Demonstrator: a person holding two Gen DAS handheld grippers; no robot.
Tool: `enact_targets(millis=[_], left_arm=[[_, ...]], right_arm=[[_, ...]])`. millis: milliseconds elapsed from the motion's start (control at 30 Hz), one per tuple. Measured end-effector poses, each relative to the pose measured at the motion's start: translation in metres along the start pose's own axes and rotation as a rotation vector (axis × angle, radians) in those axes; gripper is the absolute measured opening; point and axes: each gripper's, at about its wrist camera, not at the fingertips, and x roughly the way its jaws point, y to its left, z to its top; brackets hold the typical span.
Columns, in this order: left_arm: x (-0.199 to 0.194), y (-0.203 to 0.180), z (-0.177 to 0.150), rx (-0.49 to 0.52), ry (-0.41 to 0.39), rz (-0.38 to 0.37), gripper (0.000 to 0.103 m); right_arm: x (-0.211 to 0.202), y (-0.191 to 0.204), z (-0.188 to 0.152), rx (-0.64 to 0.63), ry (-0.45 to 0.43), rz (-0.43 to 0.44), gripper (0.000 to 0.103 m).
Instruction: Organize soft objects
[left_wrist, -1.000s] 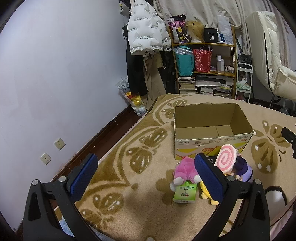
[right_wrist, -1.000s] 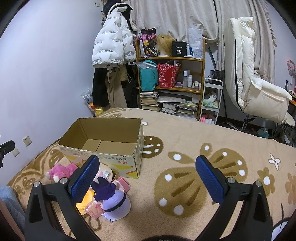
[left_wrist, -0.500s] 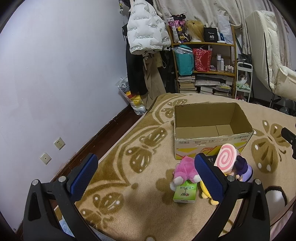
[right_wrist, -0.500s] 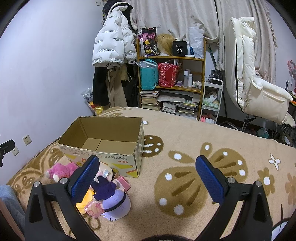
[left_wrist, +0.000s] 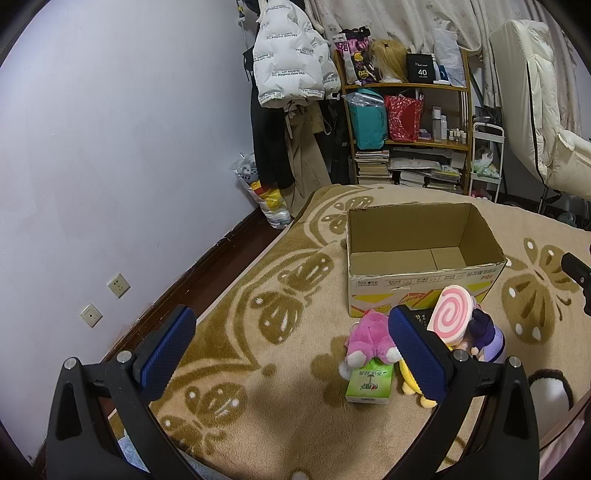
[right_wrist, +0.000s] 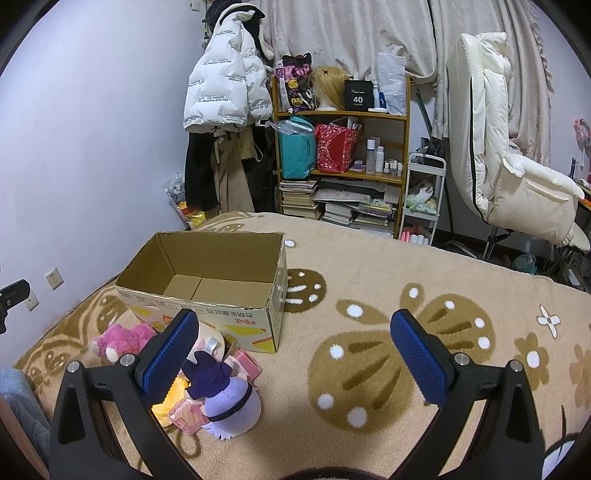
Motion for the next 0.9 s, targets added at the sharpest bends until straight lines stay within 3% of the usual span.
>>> enact_targets(millis=[900], left_arm=[[0.0016, -0.0007, -0.0032, 0.002, 0.009, 0.006, 0.103]], right_arm=[[0.0035, 0.0032, -0.0037, -0.012, 0.005, 0.01, 0.103]])
